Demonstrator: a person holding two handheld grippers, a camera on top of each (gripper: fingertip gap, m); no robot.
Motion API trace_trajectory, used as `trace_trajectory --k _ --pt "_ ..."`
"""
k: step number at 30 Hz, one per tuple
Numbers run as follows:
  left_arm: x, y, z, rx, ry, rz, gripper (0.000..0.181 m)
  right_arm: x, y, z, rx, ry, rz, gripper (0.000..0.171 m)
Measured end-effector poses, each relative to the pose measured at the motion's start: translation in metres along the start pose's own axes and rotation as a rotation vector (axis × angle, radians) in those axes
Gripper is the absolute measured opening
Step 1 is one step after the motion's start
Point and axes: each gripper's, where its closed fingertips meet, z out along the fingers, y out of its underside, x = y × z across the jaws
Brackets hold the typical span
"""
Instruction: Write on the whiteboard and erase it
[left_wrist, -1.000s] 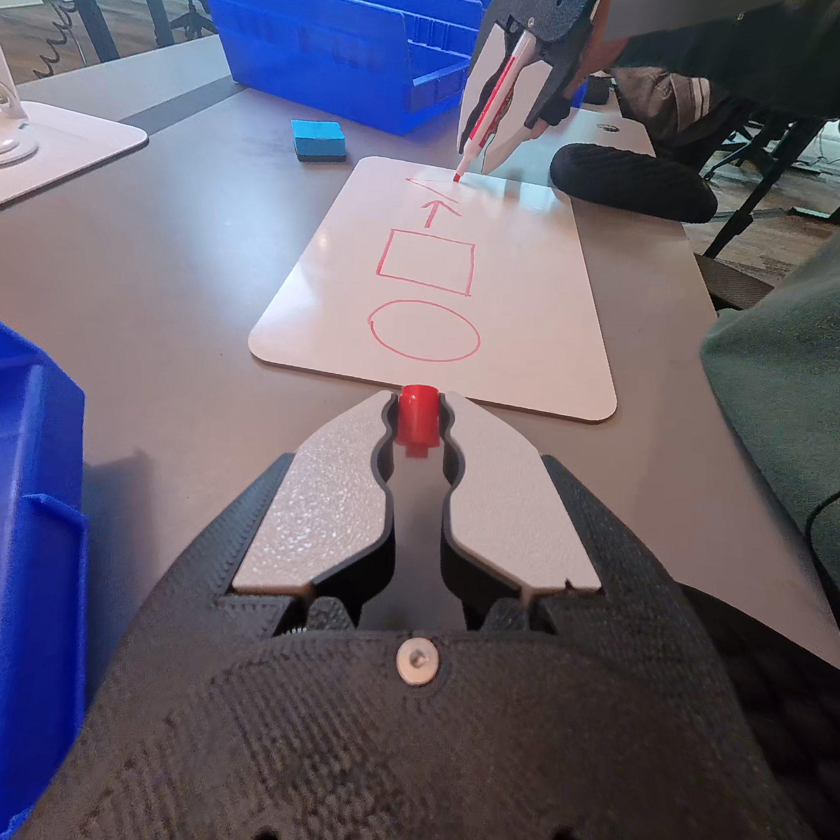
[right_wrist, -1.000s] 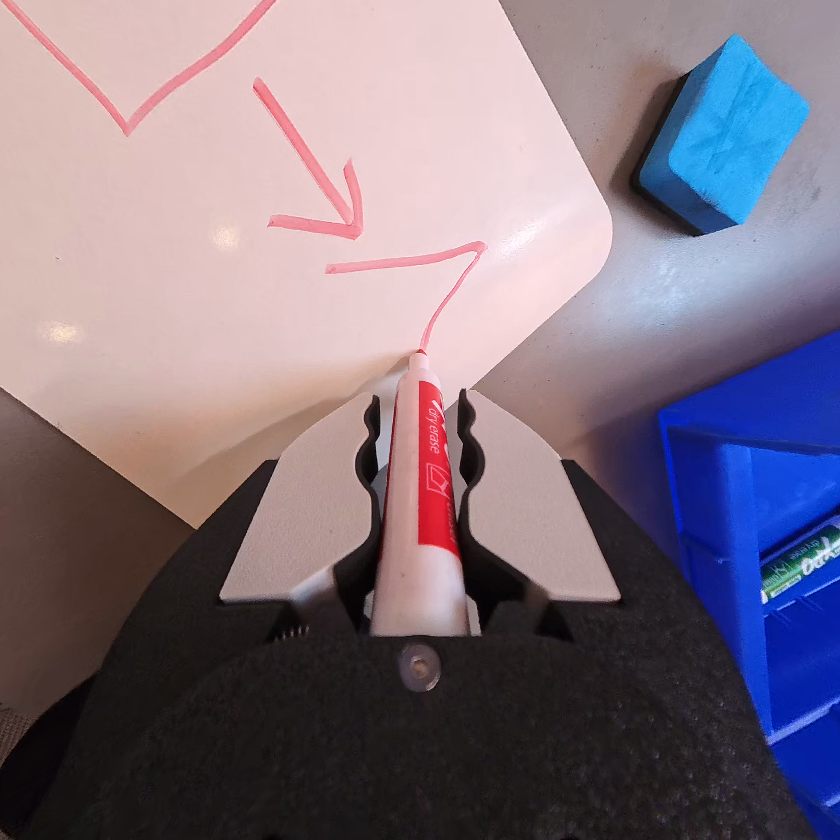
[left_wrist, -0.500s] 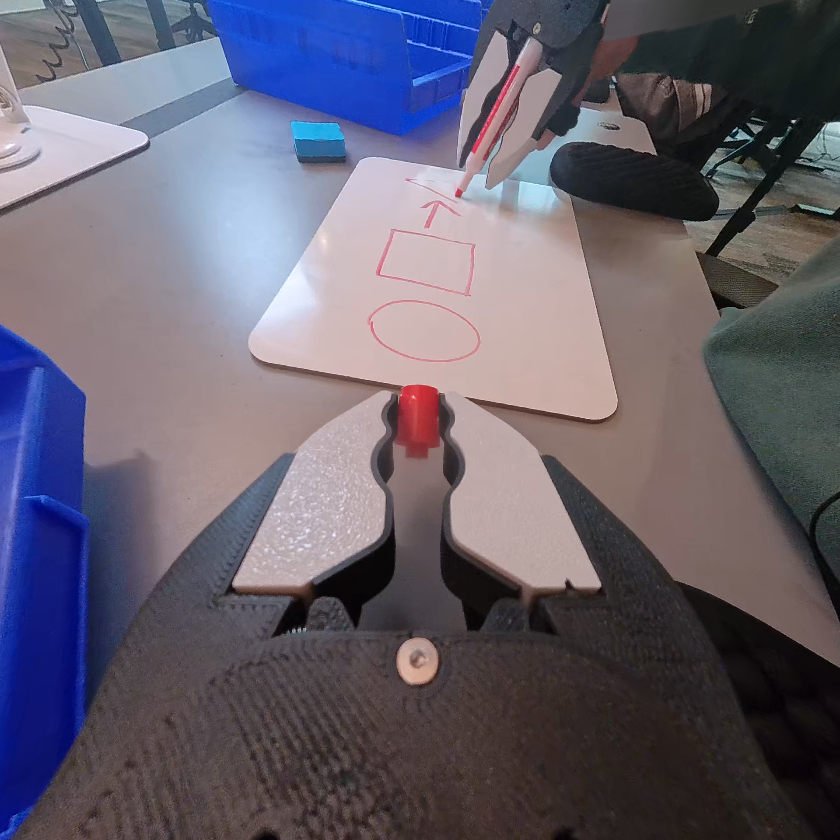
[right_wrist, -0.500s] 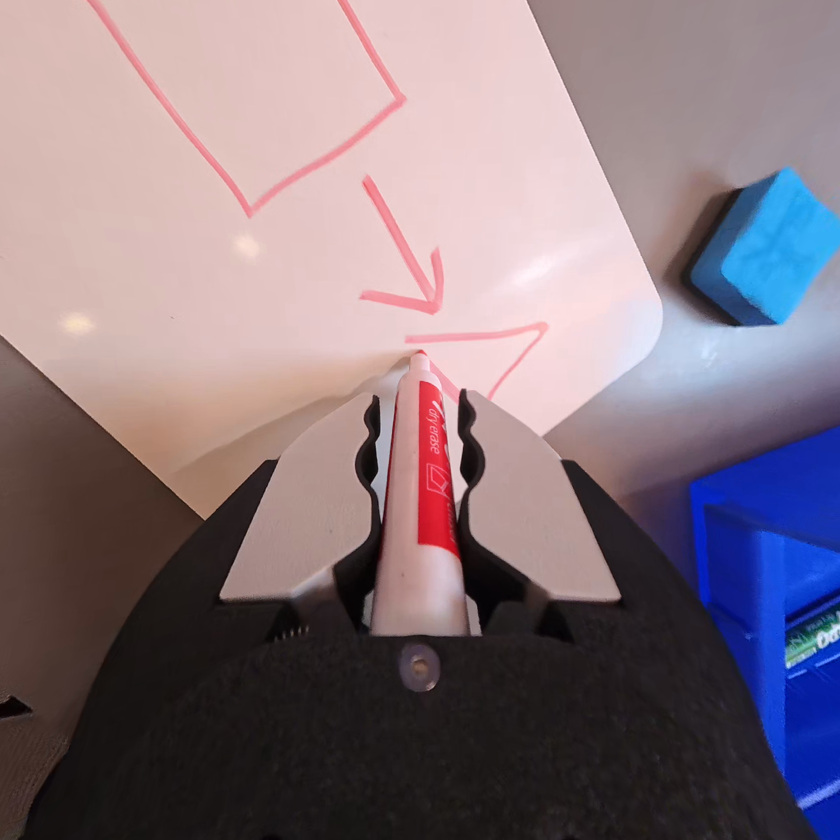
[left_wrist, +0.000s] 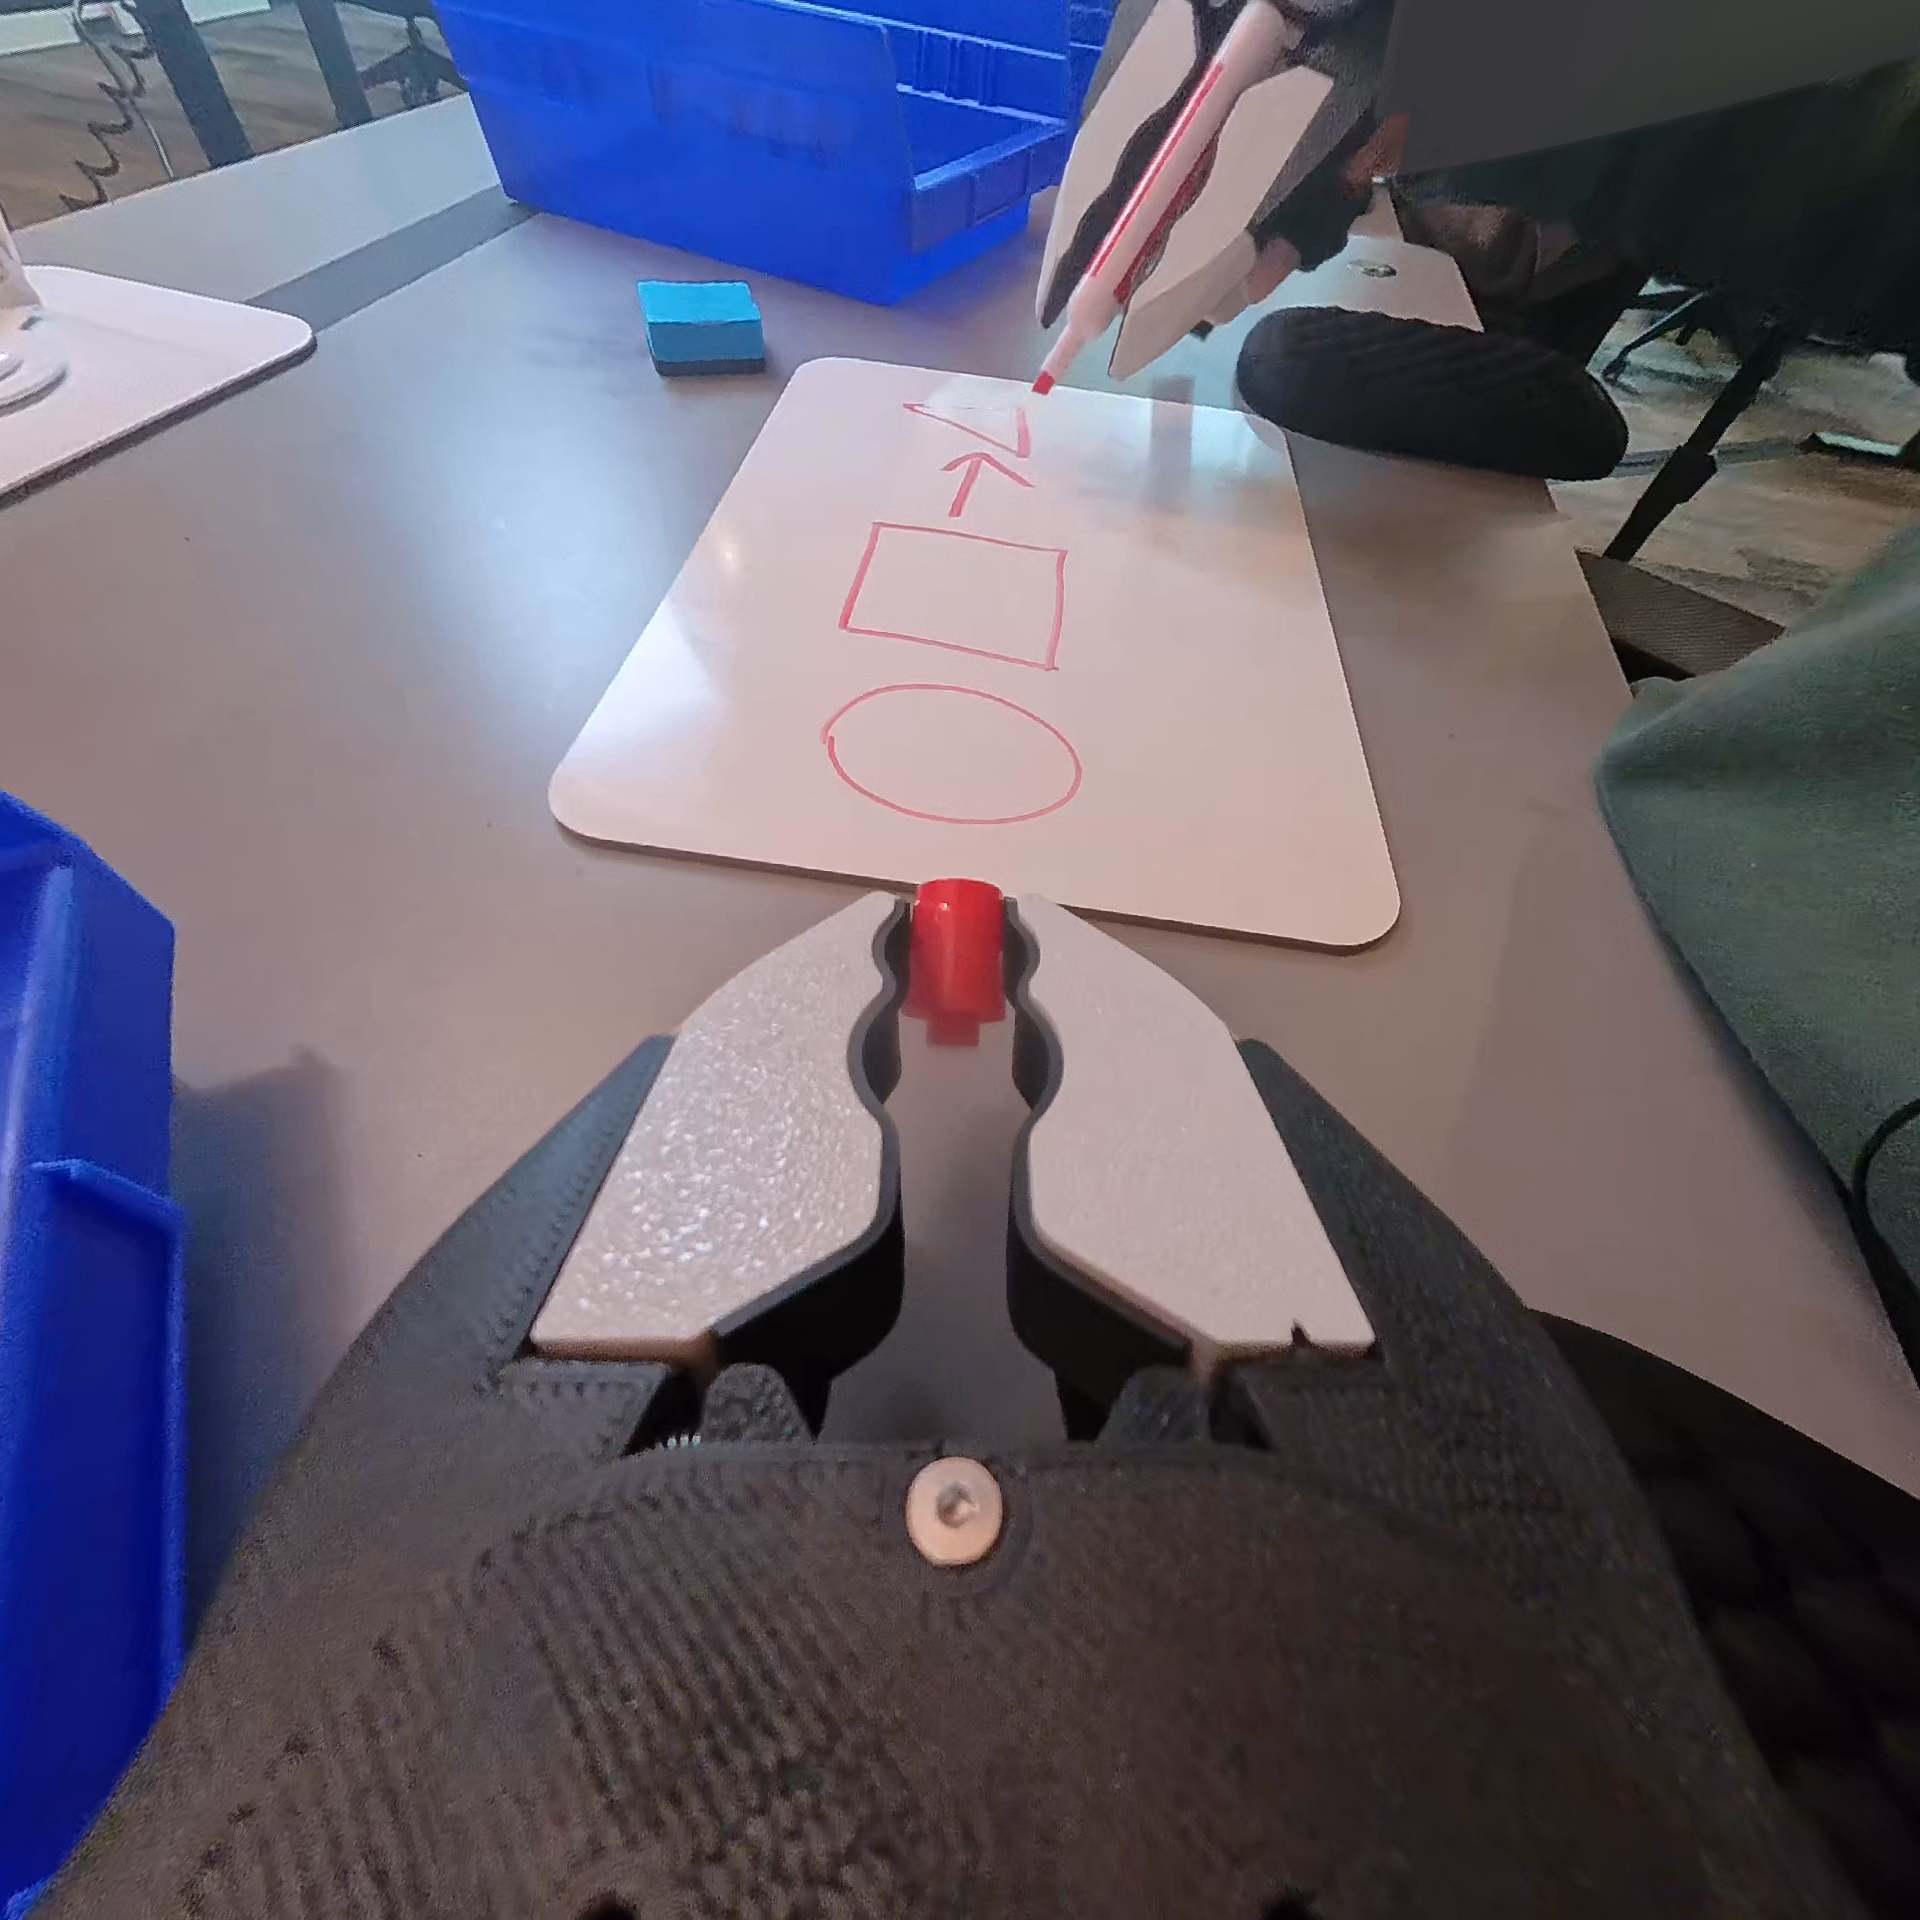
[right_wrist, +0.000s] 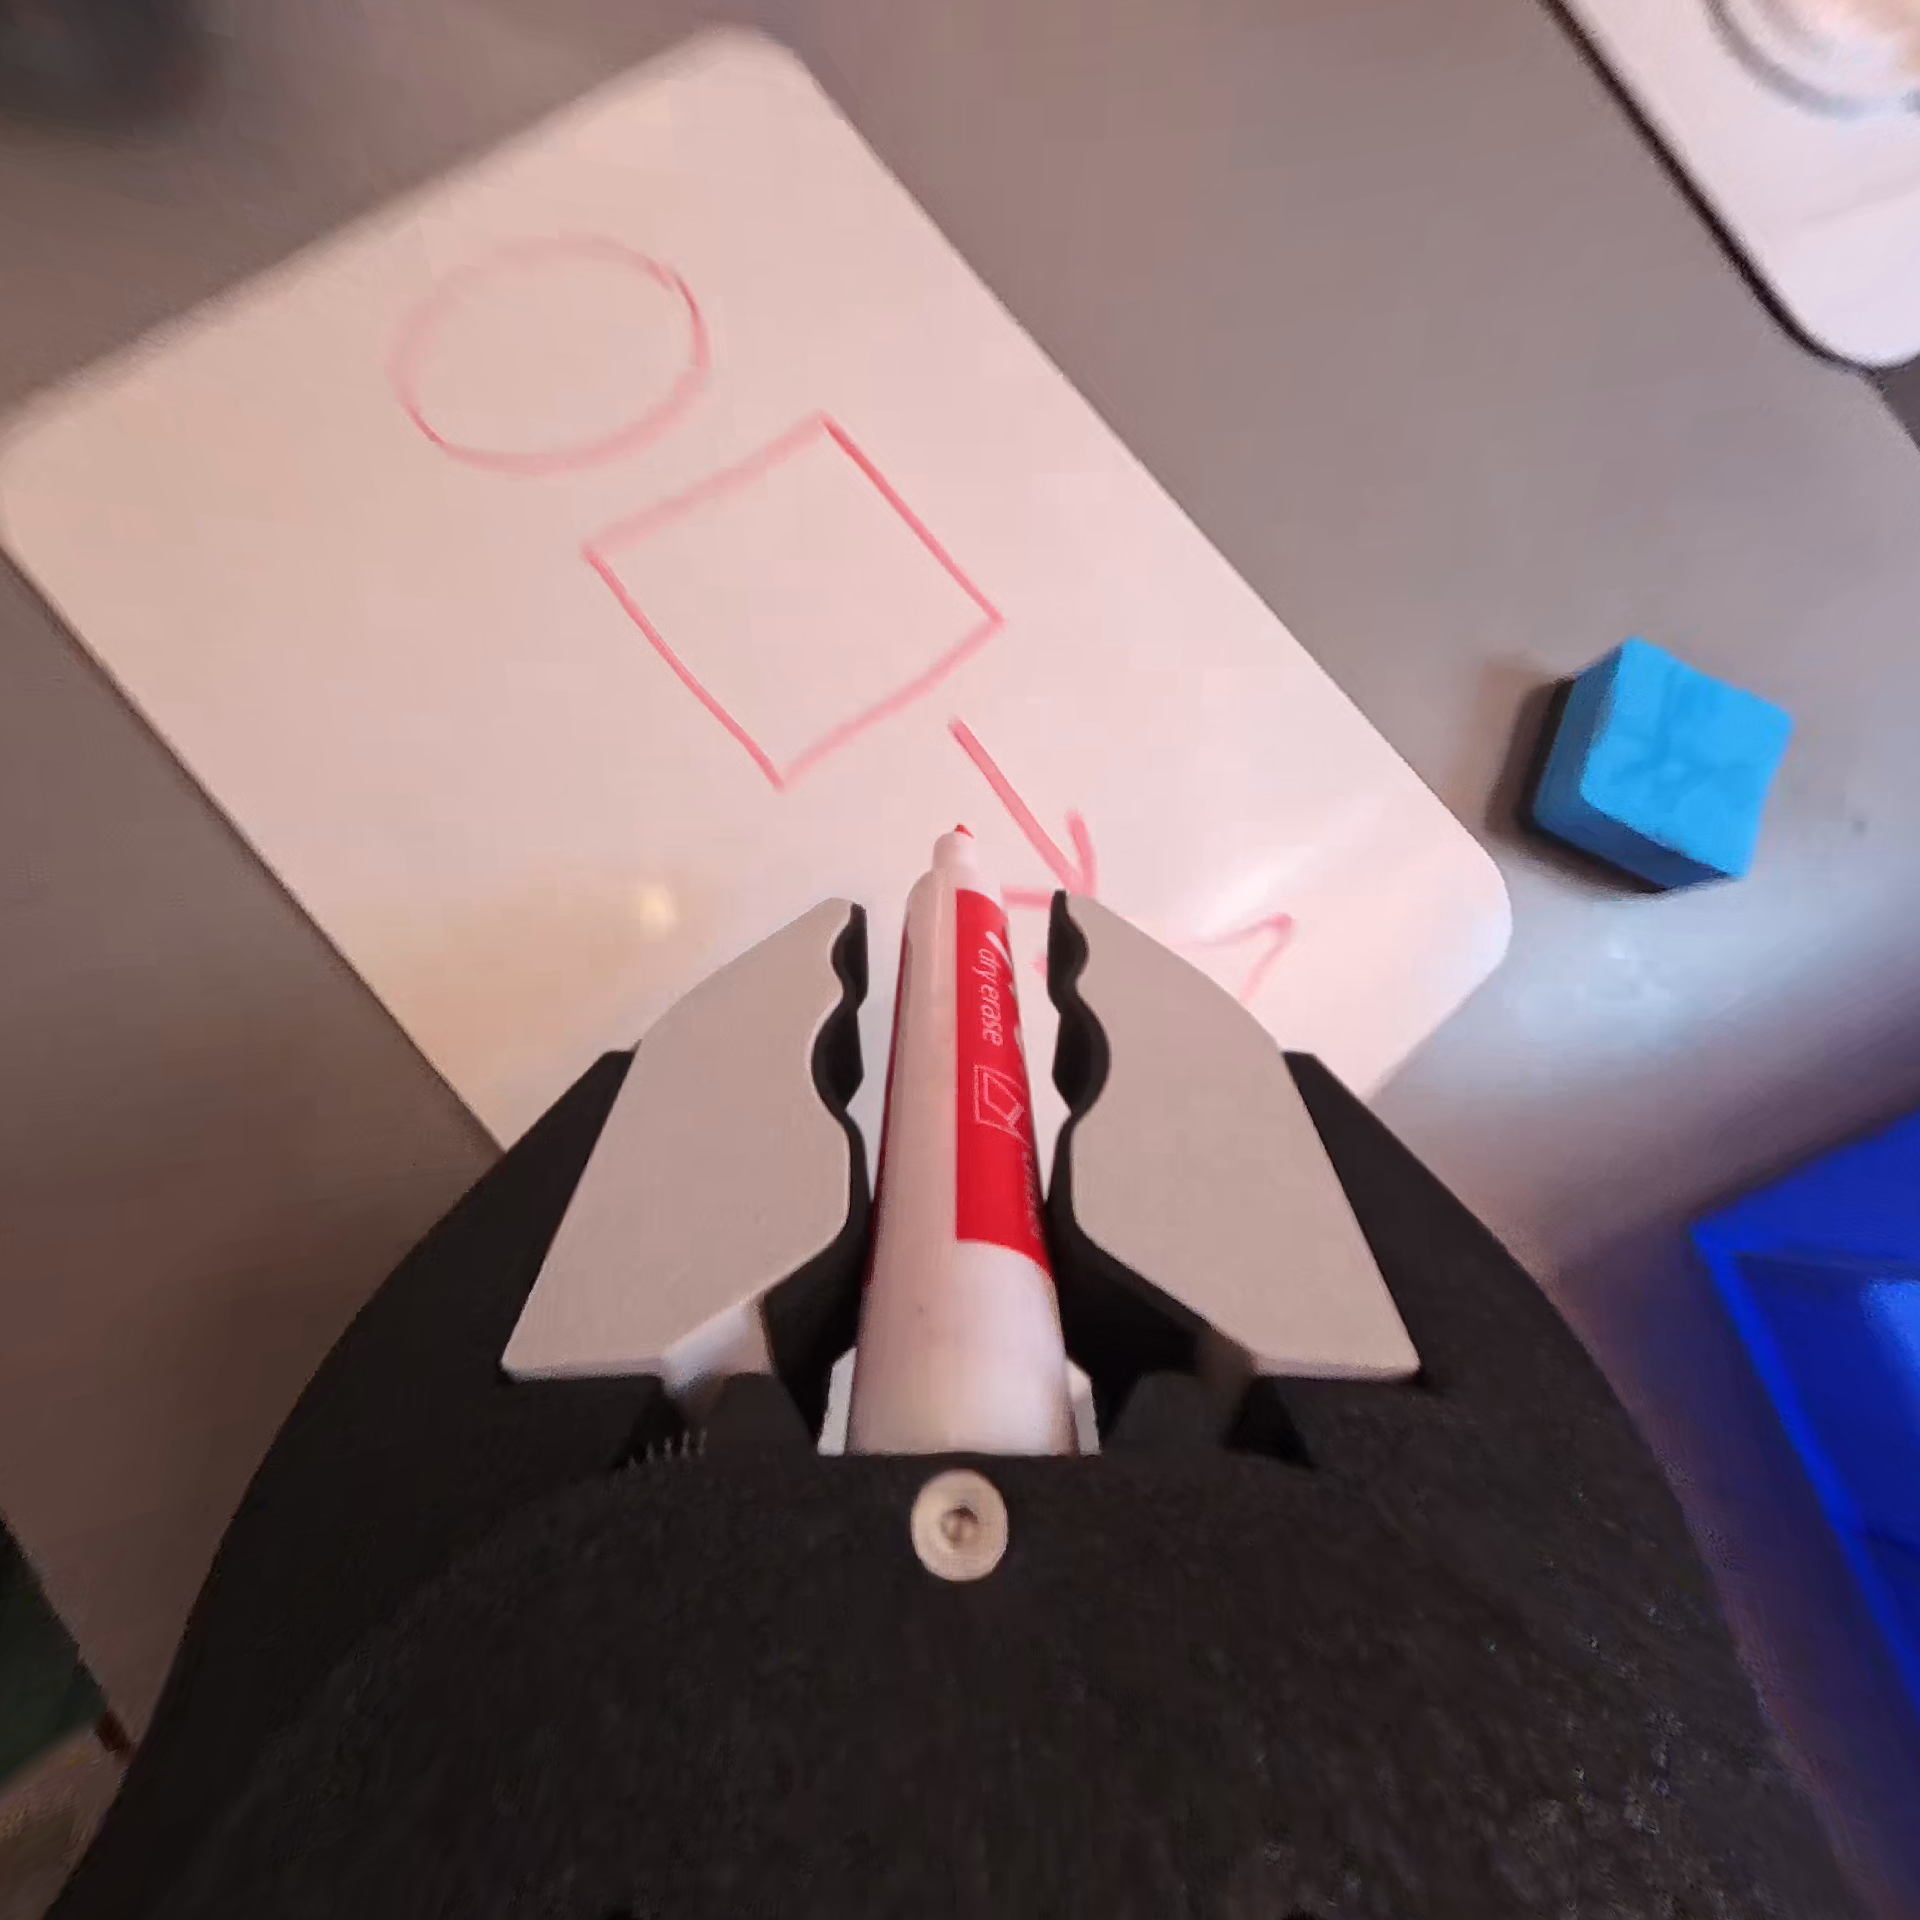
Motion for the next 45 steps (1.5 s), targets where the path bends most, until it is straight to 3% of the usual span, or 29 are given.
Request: trace_trajectory --k 7,11,16,26,33,35,43,44,45 --pt "0.031 -0.018 0.009 0.077 0.083 0.119 0.016 -0.085 -0.057 -0.014 0.500 -0.199 0.170 0.034" --pt "0.059 -0.055 0.023 0.145 0.122 0.220 0.016 -0.127 -0.076 -0.028 0.686 -0.299 0.195 0.034" --pt "0.099 -0.090 0.052 0.180 0.200 0.351 0.017 -0.148 -0.083 -0.049 0.869 -0.382 0.223 0.034" --pt "0.152 -0.108 0.100 0.058 0.328 0.527 0.017 -0.155 -0.054 -0.075 0.902 -0.301 0.209 0.034" --pt "0.163 -0.100 0.127 -0.124 0.263 0.783 0.017 -0.152 -0.038 -0.066 0.829 -0.229 0.237 0.034" --pt "0.162 -0.103 0.132 -0.144 0.215 0.883 0.016 -0.146 -0.037 -0.070 0.858 -0.257 0.308 0.033" --pt "0.173 -0.124 0.135 -0.058 0.277 0.844 0.015 -0.146 -0.039 -0.086 1.026 -0.398 0.521 0.032" --pt "0.179 -0.124 0.135 -0.056 0.310 0.854 0.000 -0.151 -0.041 -0.087 1.035 -0.438 0.526 0.035" --pt "0.186 -0.126 0.134 -0.018 0.326 0.878 0.000 -0.156 -0.044 -0.090 1.066 -0.507 0.550 0.034"
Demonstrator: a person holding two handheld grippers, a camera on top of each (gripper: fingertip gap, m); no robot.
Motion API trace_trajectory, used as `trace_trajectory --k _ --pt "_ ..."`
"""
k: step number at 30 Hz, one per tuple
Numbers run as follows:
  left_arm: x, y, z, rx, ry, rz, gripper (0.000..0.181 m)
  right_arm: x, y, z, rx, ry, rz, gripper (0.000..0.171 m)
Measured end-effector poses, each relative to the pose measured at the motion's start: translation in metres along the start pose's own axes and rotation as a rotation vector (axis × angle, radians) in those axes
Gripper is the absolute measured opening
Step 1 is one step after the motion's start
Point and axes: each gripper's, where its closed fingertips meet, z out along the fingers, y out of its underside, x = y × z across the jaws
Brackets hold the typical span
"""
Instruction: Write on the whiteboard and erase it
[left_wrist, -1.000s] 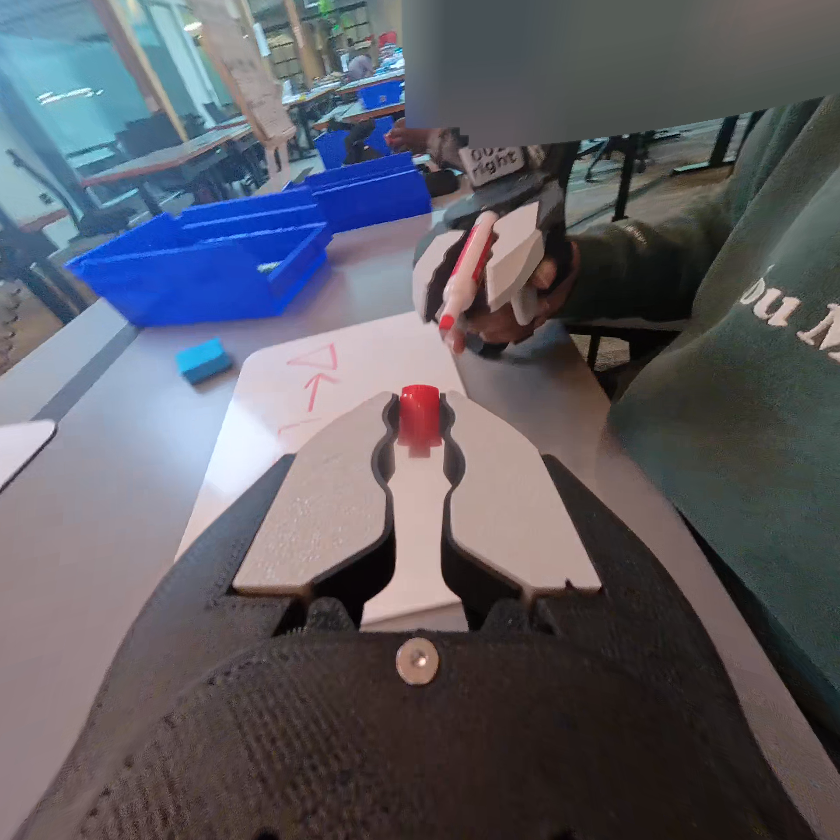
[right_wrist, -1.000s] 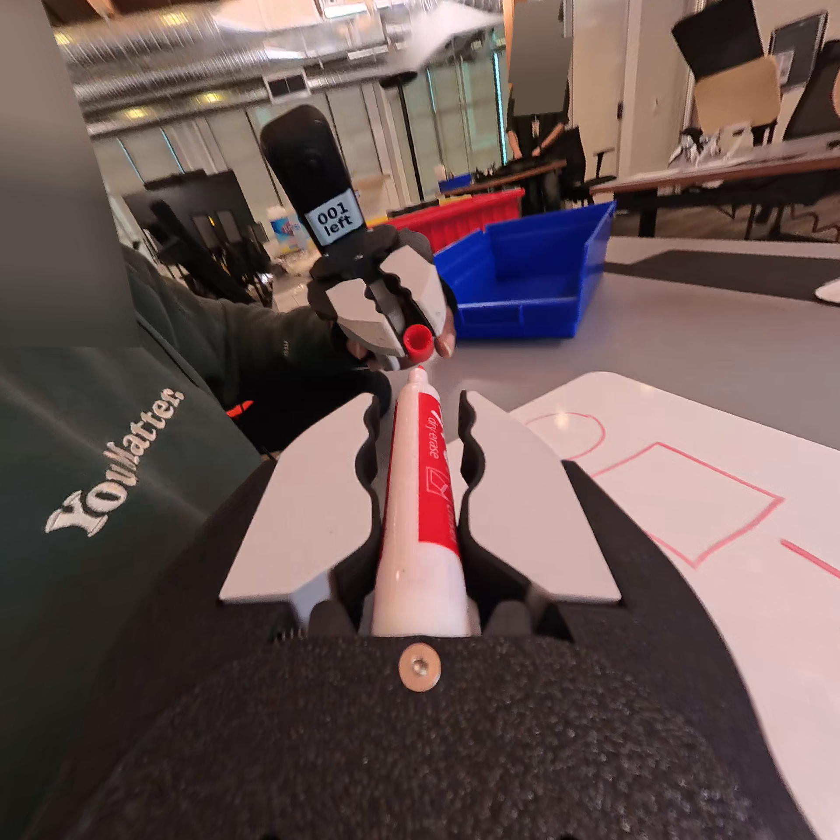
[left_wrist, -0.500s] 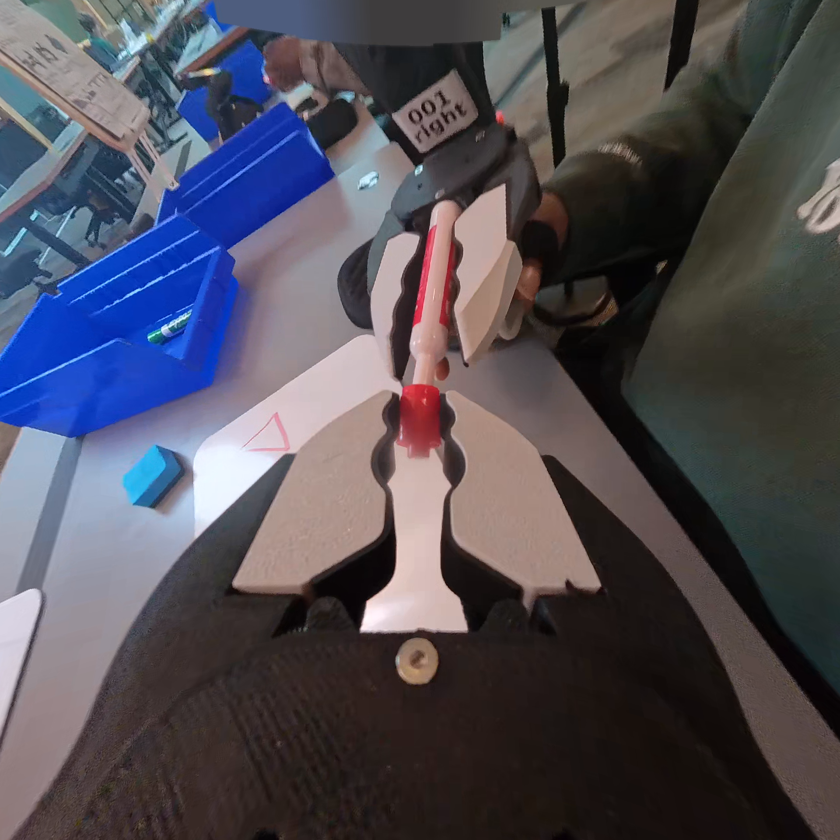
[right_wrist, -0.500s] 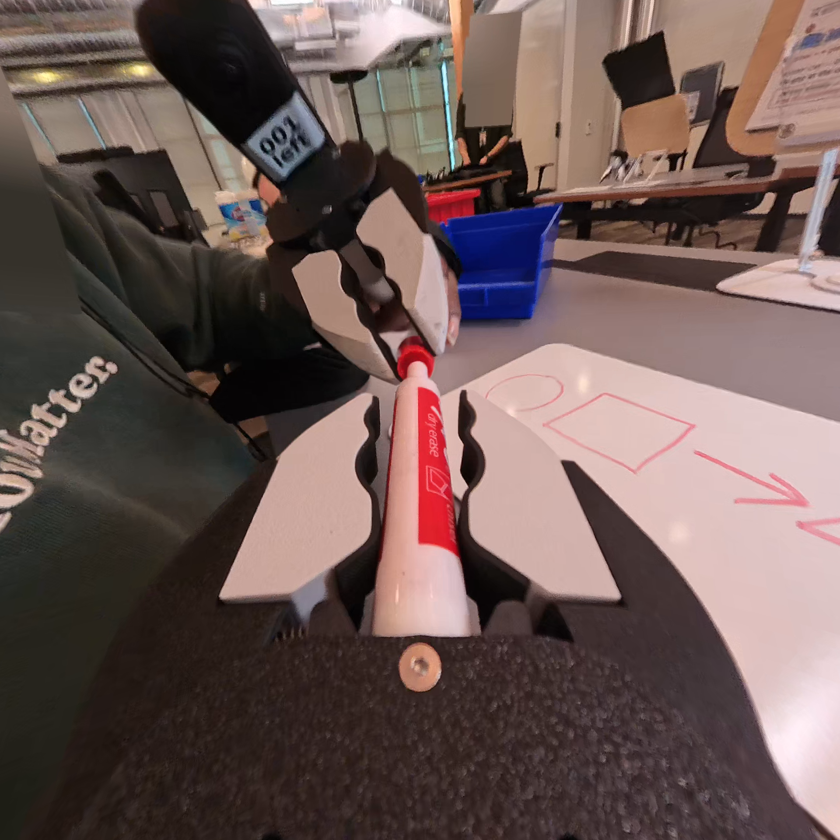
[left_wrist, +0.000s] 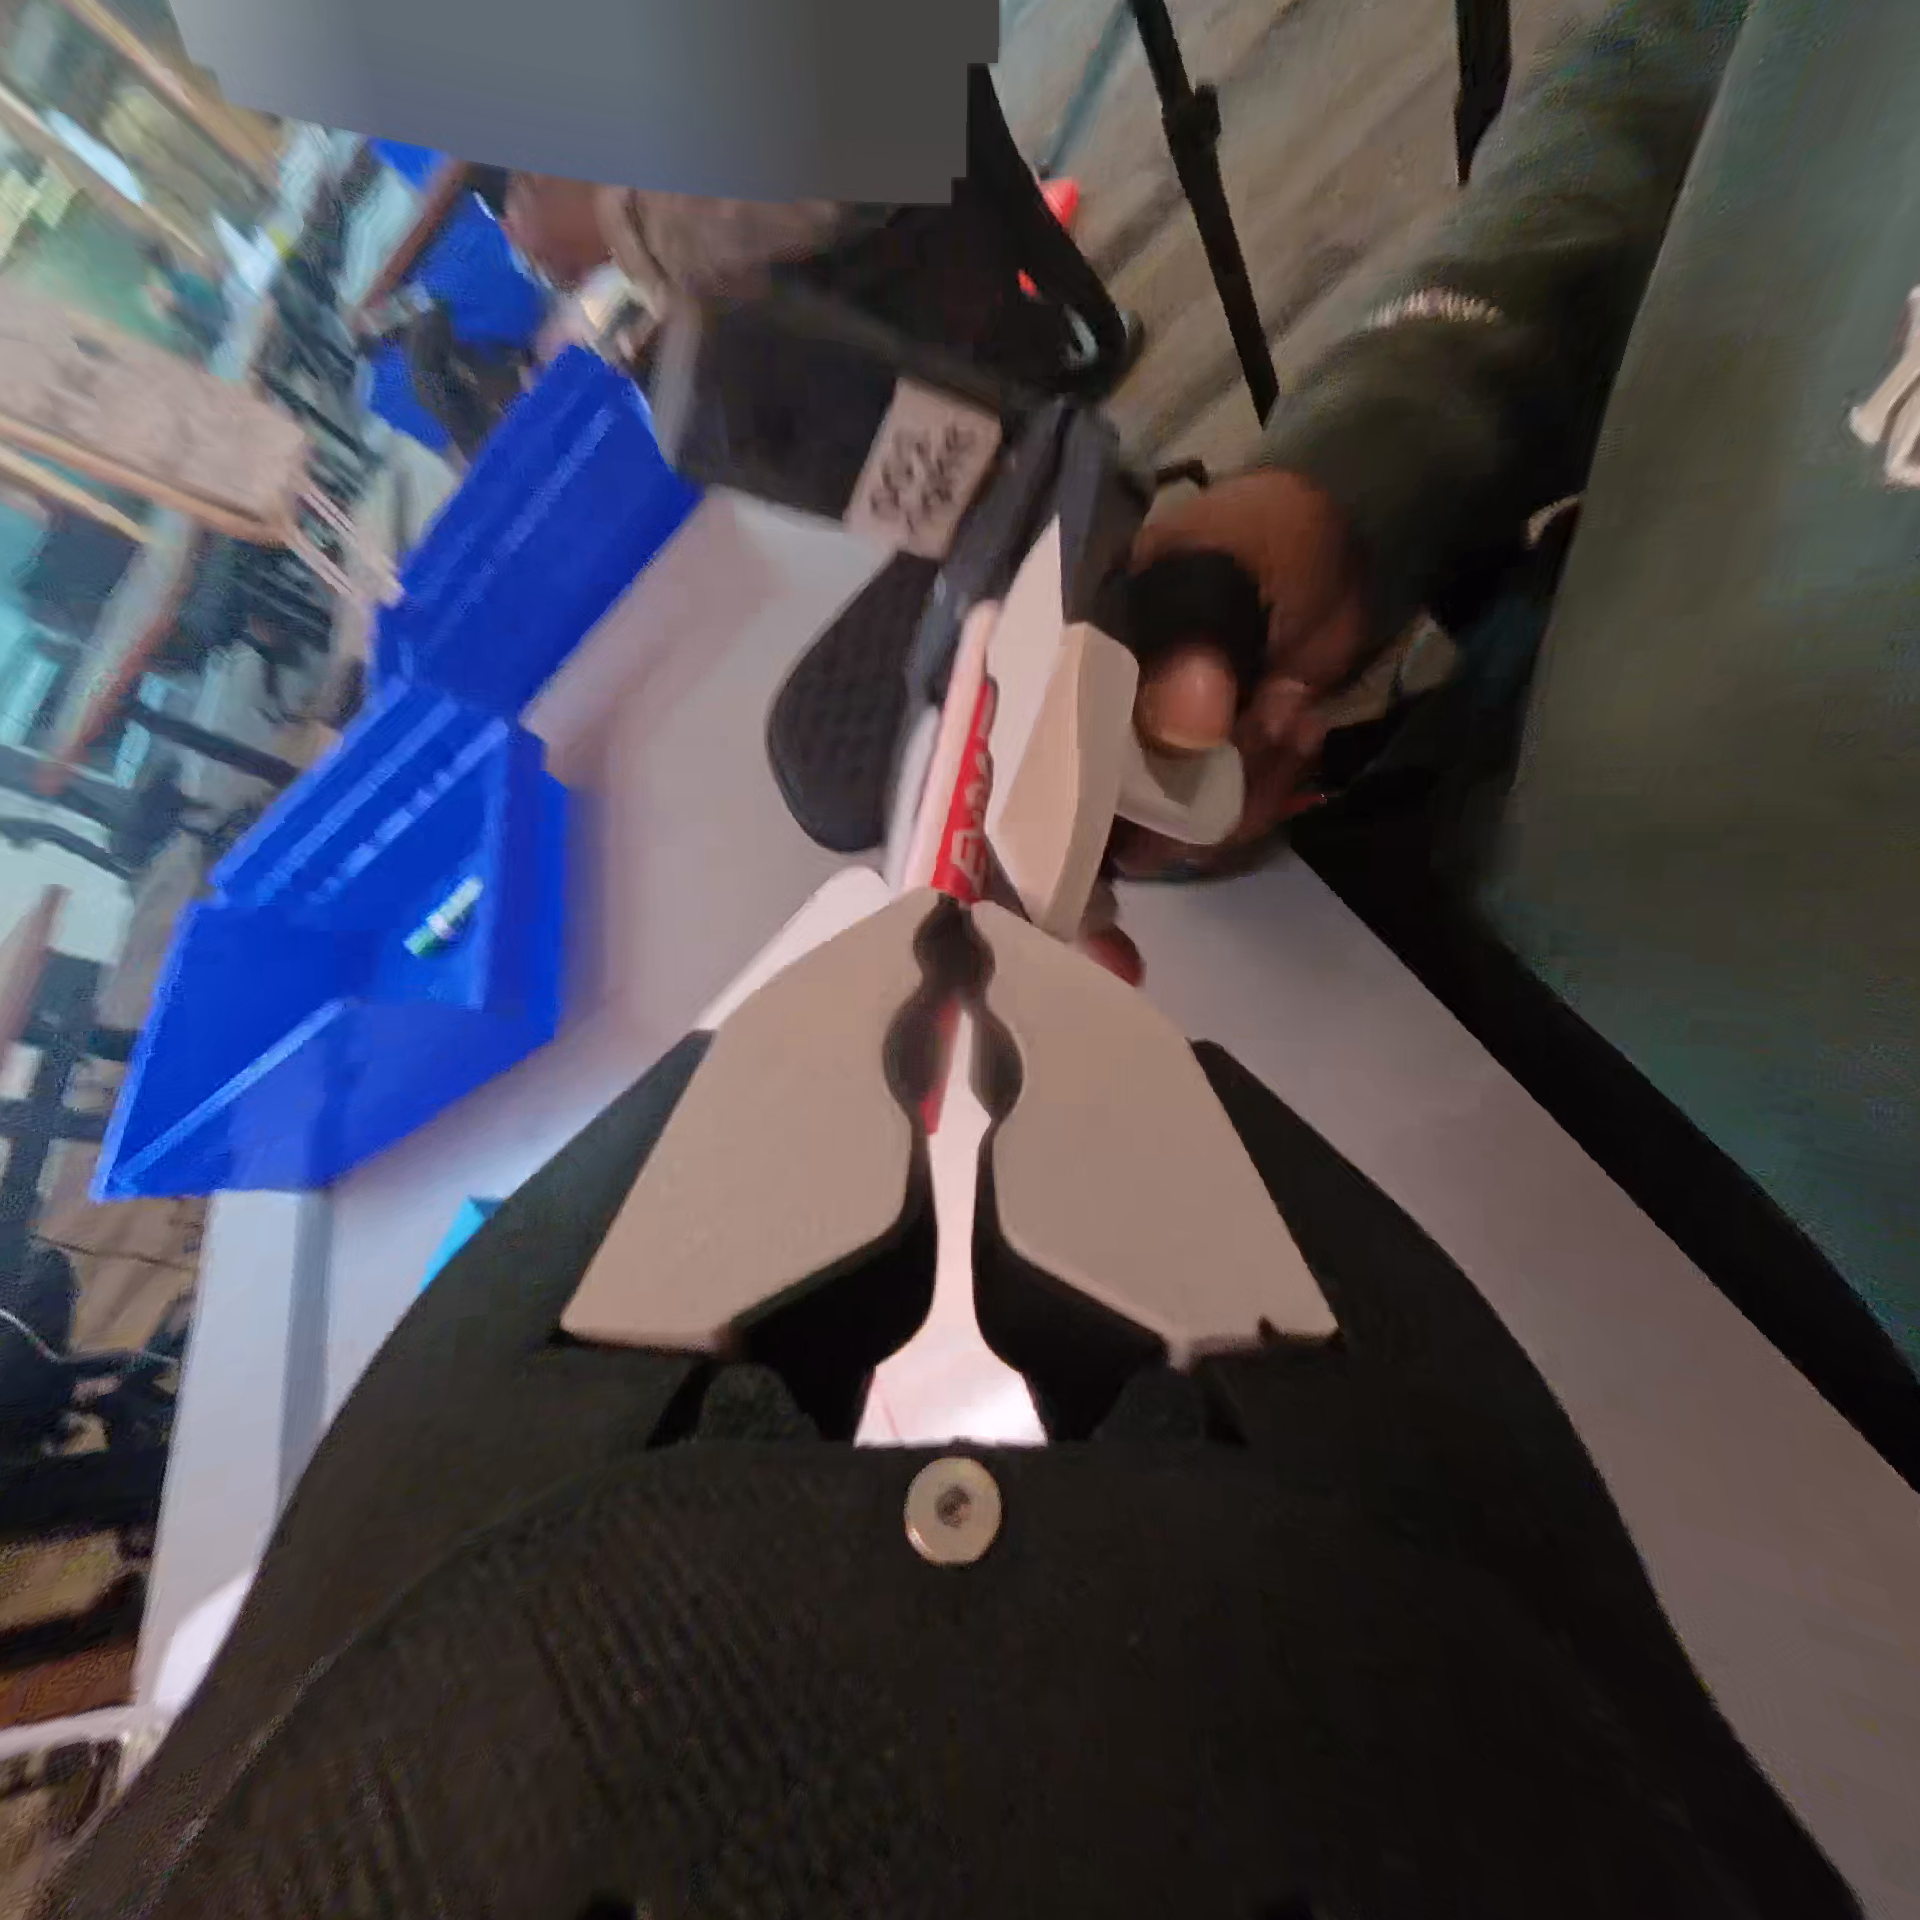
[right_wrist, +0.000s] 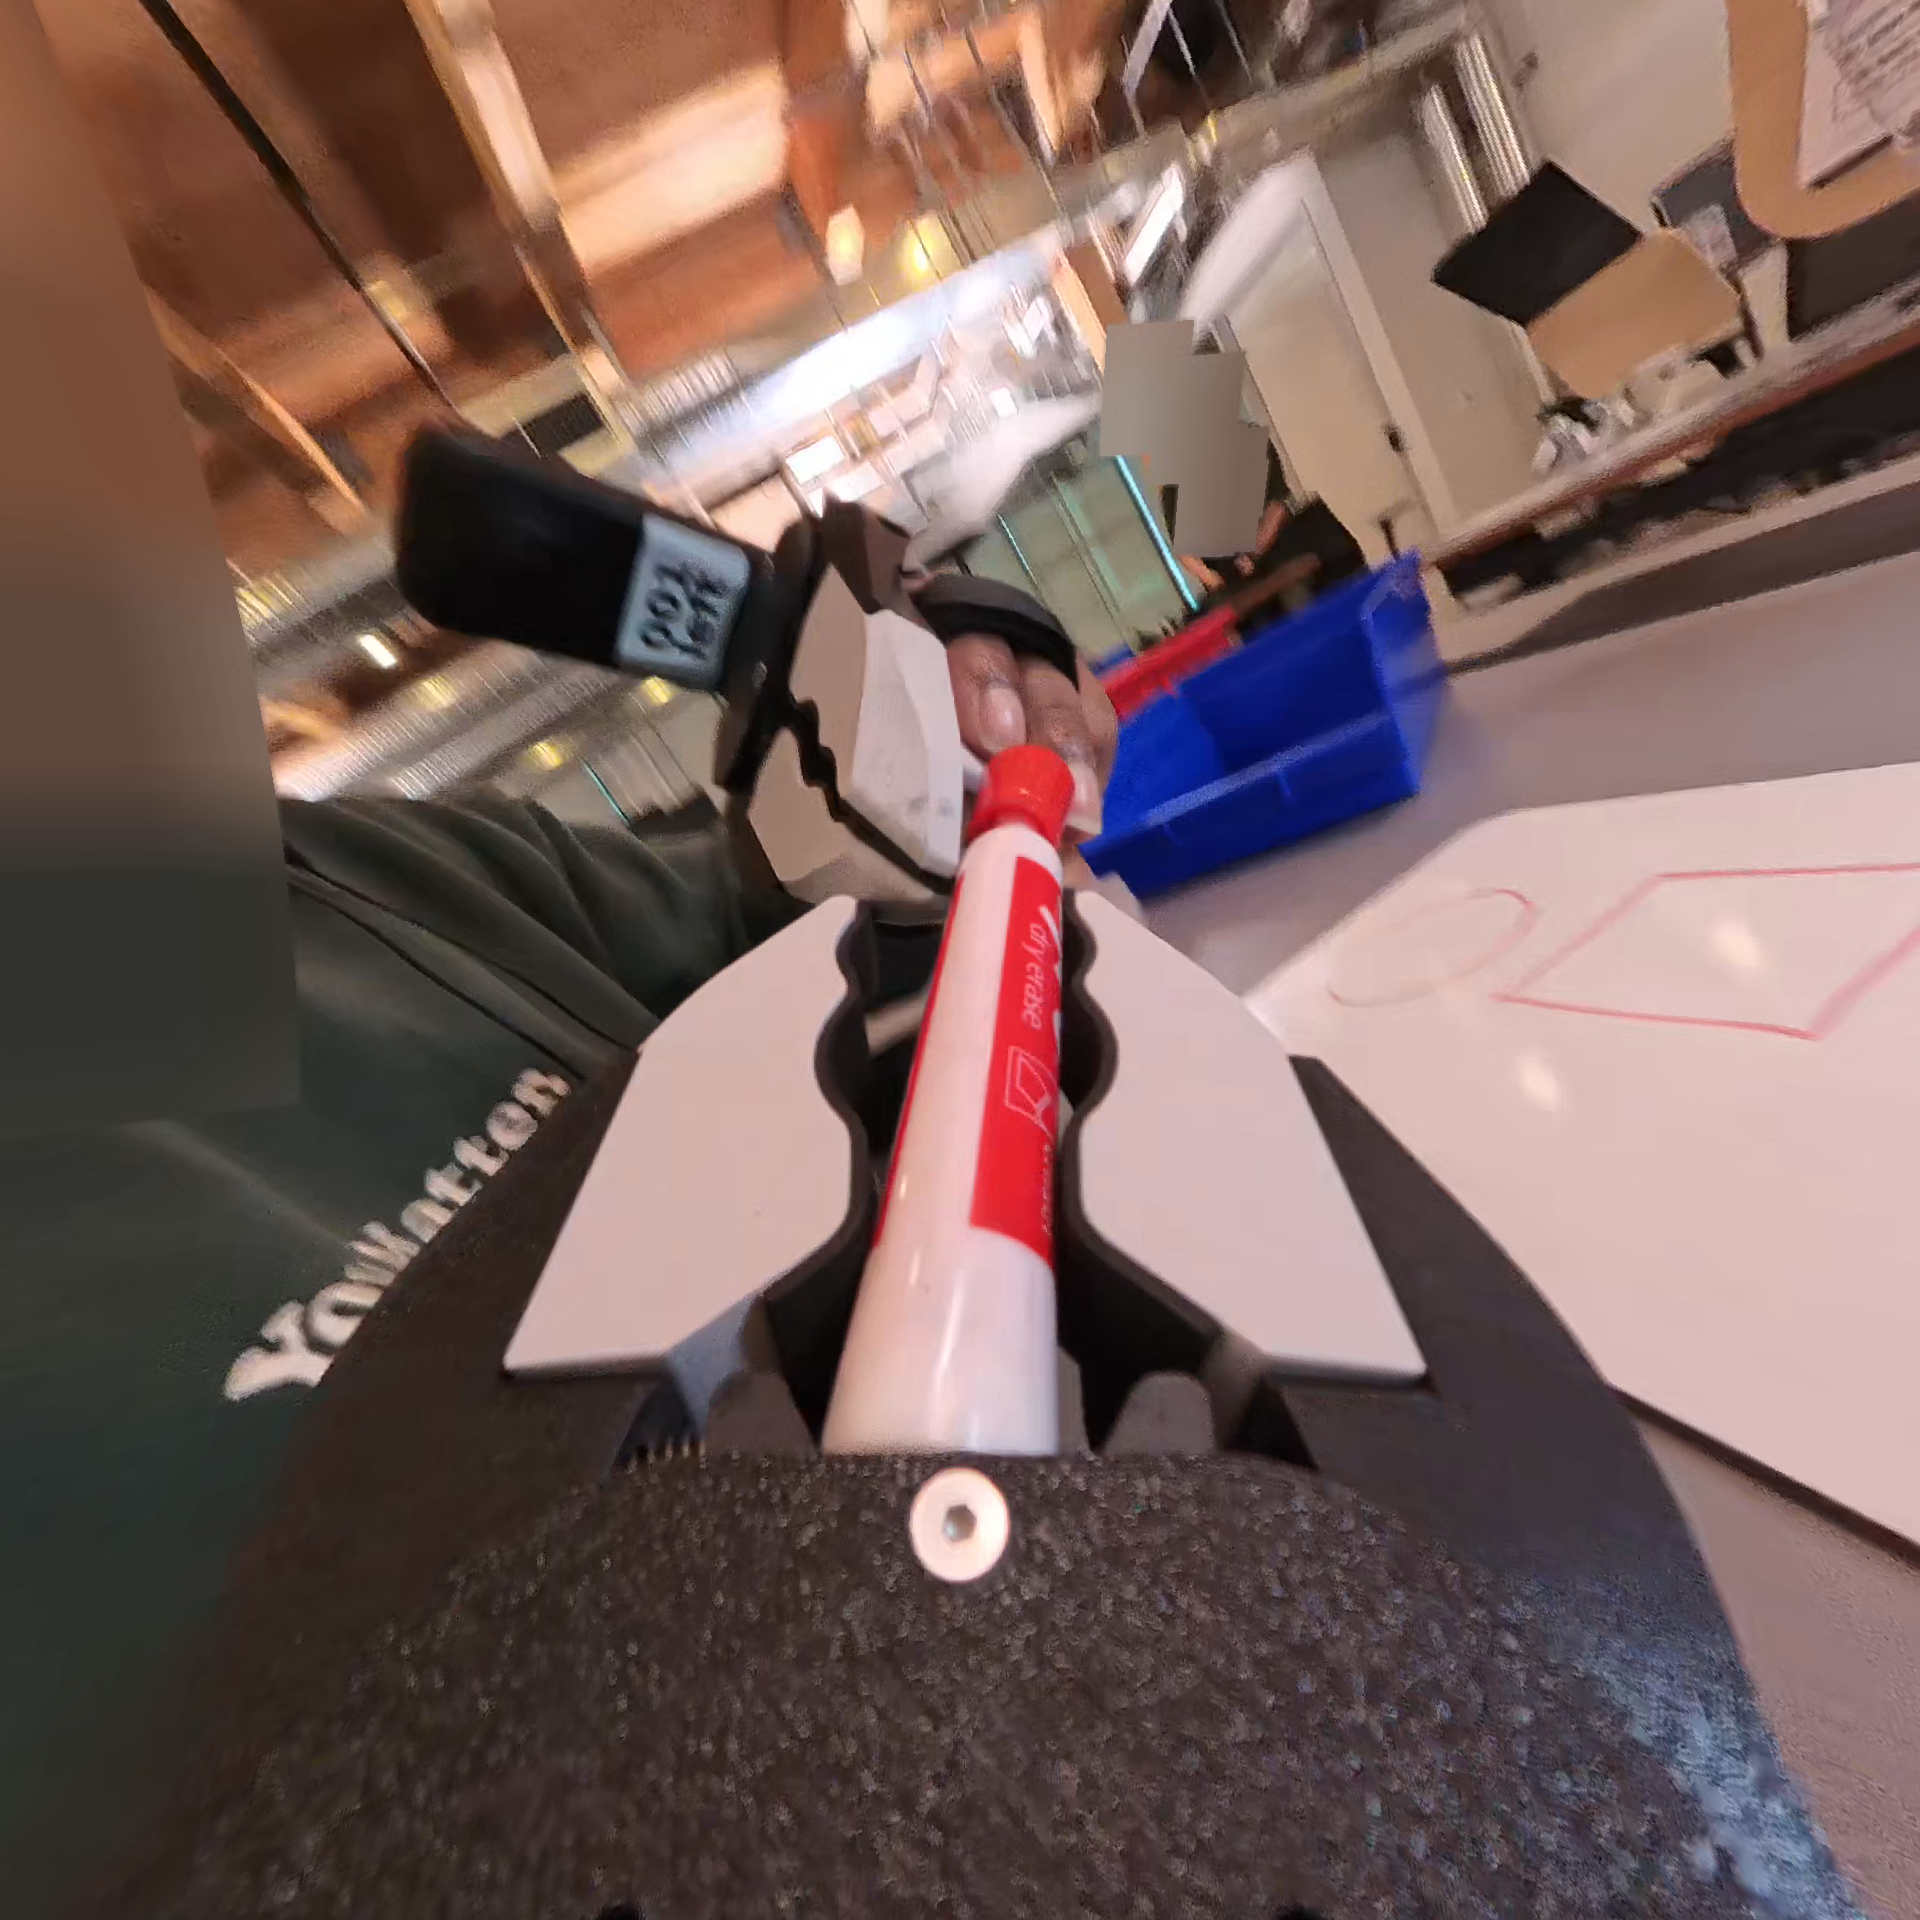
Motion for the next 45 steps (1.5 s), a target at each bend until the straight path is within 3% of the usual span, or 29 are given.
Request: trace_trajectory --k 2,10,19,22,28,34,45 --pt "-0.008 -0.011 0.000 0.037 -0.031 0.018 0.000 -0.005 -0.010 -0.002 0.099 -0.058 0.056 0.034" --pt "-0.020 -0.028 -0.004 0.128 -0.014 -0.065 0.001 -0.003 -0.030 -0.013 0.160 -0.097 0.064 0.033" --pt "-0.029 -0.009 -0.011 0.100 0.046 -0.276 0.038 -0.002 -0.025 -0.020 0.132 -0.117 0.074 0.034" --pt "-0.015 -0.002 0.000 0.041 0.096 -0.230 0.020 -0.006 -0.019 -0.015 0.106 -0.138 0.070 0.033" --pt "-0.009 -0.004 -0.001 0.015 0.122 -0.186 0.019 -0.012 -0.008 -0.013 0.035 -0.159 0.075 0.032" --pt "0.005 0.013 0.006 -0.131 0.169 -0.065 0.018 -0.003 0.000 -0.017 -0.035 -0.097 0.061 0.031" --pt "-0.004 0.016 0.019 -0.098 0.067 -0.037 0.018 0.008 -0.006 -0.025 0.020 0.010 0.042 0.031"
